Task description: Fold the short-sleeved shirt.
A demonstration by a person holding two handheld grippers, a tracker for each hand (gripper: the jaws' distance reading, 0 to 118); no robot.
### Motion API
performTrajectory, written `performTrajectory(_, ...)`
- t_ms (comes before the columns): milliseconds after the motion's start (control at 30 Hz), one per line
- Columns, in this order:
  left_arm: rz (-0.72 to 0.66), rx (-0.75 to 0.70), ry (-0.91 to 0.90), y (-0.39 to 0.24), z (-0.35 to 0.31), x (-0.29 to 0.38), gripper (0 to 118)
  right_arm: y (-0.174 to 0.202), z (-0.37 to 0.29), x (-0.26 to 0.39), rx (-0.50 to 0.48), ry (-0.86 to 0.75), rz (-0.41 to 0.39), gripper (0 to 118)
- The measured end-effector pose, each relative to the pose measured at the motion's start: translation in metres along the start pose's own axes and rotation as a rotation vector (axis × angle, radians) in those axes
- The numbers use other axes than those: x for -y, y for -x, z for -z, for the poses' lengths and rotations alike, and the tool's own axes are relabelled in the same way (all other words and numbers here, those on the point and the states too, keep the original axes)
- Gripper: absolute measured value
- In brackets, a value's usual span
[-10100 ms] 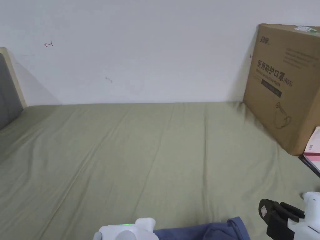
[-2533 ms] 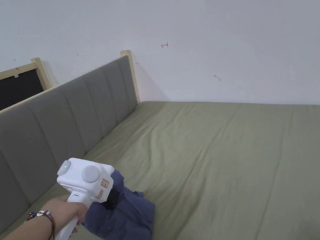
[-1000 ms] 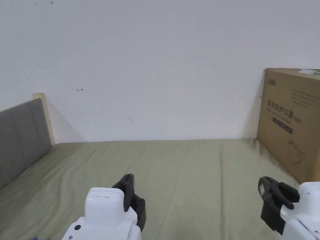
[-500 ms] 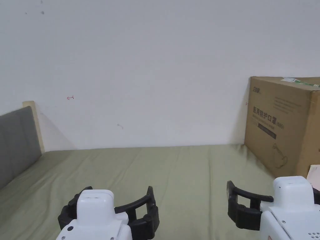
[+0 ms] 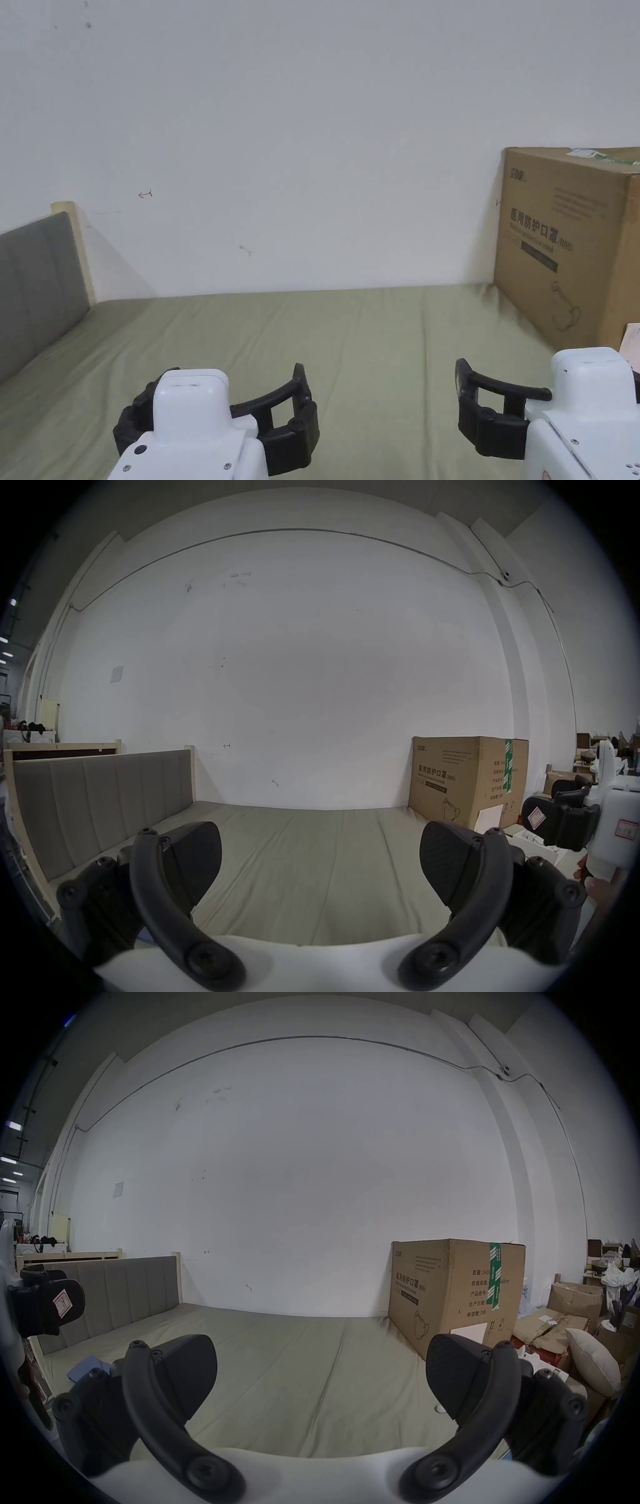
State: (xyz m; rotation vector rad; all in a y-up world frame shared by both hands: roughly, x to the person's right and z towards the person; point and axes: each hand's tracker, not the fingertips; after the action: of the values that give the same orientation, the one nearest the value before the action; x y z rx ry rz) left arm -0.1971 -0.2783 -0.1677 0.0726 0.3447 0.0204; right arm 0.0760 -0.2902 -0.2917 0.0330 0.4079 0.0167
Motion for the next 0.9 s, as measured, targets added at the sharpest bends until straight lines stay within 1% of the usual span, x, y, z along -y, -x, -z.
performTrajectory(400, -0.019, -0.007, 0.032, 0.005, 0.002, -0.004, 115, 0.009, -0.003, 0.0, -0.024, 0.019, -0.016, 118)
performTrajectory(500, 0.01, -0.059, 0.044, 0.002, 0.004, -0.003, 115, 0.01, -0.003, 0.001, -0.034, 0.031, -0.004, 118)
performTrajectory(567, 0.012, -0.062, 0.048, 0.002, 0.004, -0.002, 115, 0.011, -0.003, 0.002, -0.035, 0.036, -0.007, 118)
performTrajectory(767, -0.062, -0.028, 0.051, 0.01, 0.002, -0.002, 115, 0.012, -0.001, 0.003, -0.036, 0.047, -0.007, 118)
performTrajectory(900, -0.083, -0.056, 0.08, 0.014, 0.008, -0.002, 115, 0.012, -0.002, 0.003, -0.032, 0.051, 0.005, 118)
